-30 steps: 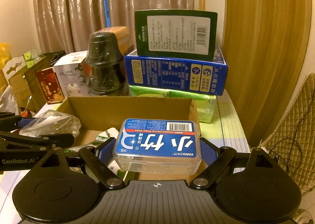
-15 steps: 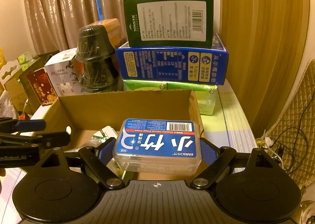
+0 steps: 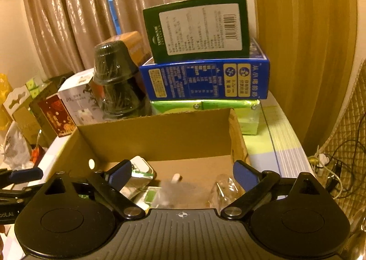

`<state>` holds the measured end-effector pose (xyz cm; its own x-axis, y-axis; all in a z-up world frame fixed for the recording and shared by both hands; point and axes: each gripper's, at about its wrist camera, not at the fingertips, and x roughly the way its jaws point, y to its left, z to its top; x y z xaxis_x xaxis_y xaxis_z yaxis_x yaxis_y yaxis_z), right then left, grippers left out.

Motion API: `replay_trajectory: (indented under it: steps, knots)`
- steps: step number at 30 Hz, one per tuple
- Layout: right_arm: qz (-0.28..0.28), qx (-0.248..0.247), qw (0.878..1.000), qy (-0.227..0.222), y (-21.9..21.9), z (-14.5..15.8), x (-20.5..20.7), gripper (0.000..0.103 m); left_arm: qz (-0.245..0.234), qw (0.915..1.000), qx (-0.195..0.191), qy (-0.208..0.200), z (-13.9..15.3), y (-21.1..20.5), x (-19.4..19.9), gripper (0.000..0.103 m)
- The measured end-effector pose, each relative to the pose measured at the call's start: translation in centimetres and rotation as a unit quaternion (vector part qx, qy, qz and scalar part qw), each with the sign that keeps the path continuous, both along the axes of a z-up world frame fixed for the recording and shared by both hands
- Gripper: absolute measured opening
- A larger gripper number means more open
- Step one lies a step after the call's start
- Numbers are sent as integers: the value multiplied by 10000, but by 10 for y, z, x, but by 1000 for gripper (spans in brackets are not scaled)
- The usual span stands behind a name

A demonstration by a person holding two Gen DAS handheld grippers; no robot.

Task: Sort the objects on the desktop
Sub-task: 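Open both grippers to drop the packet and toothpick case into the box, then withdraw both open grippers from the box back toward the table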

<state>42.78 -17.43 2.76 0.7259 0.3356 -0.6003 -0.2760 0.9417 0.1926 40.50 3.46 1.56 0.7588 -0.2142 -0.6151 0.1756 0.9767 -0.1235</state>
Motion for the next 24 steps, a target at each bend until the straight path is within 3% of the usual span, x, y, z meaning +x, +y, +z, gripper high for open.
replay_trajectory:
  steps: [10, 24]
  knots:
    - [-263, 422, 9988, 32, -28, 7, -74, 98, 228, 9997, -63, -87, 13, 11, -46, 82]
    - [-414, 507, 9971, 384, -39, -6, -198, 101, 665, 9977, 39, -95, 18, 30, -160, 102]
